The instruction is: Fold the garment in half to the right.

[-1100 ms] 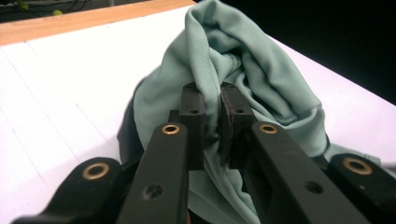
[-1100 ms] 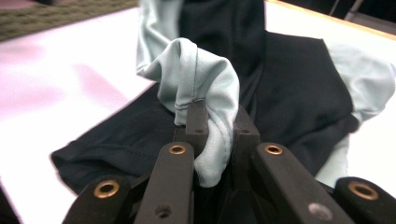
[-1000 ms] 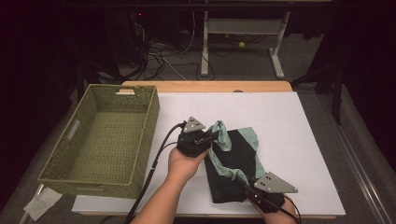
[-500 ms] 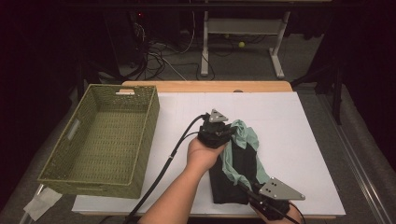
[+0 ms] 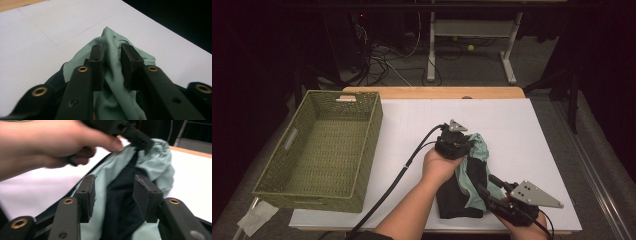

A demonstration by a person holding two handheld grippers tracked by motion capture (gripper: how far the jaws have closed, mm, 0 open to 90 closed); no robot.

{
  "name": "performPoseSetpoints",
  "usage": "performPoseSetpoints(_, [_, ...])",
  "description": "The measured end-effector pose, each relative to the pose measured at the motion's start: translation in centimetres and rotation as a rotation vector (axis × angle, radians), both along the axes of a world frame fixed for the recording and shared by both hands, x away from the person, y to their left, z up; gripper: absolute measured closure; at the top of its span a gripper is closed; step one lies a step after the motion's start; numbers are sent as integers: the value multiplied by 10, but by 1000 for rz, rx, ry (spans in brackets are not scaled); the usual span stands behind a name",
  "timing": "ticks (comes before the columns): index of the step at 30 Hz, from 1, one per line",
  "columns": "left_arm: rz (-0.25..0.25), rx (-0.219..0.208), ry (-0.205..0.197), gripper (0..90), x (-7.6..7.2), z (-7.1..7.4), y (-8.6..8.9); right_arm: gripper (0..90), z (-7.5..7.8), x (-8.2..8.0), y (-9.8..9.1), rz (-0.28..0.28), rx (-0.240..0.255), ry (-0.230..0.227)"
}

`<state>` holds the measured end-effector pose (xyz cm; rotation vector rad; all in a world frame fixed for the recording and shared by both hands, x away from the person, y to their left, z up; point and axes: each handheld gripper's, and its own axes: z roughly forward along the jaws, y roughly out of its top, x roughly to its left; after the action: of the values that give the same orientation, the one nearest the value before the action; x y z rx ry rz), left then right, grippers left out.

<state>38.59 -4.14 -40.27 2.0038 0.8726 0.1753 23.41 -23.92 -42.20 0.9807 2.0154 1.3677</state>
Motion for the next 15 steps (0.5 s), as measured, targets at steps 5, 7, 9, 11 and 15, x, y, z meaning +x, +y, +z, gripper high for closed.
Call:
performPoseSetpoints(5, [-16, -15, -14, 572, -8, 5, 6, 601, 2, 38, 2, -38, -33, 6])
performPoseSetpoints(7, [-29, 6, -13, 595, -9, 4, 7, 603, 1, 53, 4, -50, -61, 16])
performPoseSetpoints(9, [-29, 28, -15, 756, -9, 3, 6, 592, -1, 68, 7, -60, -85, 28])
performPoseSetpoints(11, [-24, 7, -2, 790, -8, 2, 8, 565, -2, 81, 11, -65, -101, 53])
performPoseSetpoints(15, [-10, -20, 8, 806, -6, 3, 14, 560, -2, 95, 20, -66, -142, 44])
